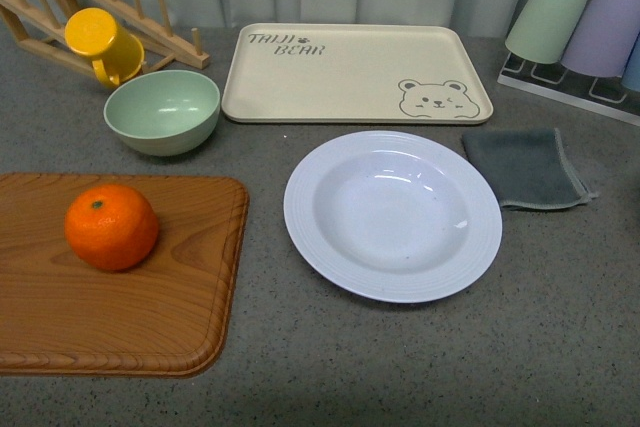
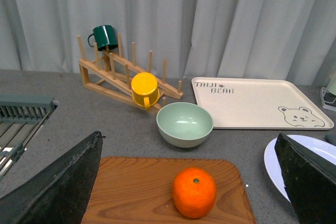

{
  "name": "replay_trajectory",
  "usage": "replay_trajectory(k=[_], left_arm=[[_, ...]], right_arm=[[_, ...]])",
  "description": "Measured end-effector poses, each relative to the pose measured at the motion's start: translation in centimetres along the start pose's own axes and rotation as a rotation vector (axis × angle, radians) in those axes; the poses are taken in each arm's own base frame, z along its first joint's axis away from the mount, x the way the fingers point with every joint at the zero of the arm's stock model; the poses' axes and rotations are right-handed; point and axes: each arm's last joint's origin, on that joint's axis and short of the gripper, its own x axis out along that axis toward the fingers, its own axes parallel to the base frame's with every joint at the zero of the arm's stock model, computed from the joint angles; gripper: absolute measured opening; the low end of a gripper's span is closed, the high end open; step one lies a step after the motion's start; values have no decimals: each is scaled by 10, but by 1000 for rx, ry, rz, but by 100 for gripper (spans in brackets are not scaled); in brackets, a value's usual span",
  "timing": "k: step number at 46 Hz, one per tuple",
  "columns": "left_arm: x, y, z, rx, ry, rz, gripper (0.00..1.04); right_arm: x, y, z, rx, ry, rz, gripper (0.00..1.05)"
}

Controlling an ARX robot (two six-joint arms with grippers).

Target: Place orange and plate with both arms

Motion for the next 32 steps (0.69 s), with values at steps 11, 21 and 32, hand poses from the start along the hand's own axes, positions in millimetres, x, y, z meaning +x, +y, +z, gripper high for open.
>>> replay_trajectory(k=[11, 21, 32], left_arm=[[0, 0, 0, 0, 0, 0, 98], [0, 0, 0, 0, 0, 0, 98], [0, 0, 0, 0, 0, 0, 98]], right_arm=[[0, 0, 0, 0, 0, 0, 96], [0, 0, 0, 0, 0, 0, 96], [0, 0, 0, 0, 0, 0, 96]])
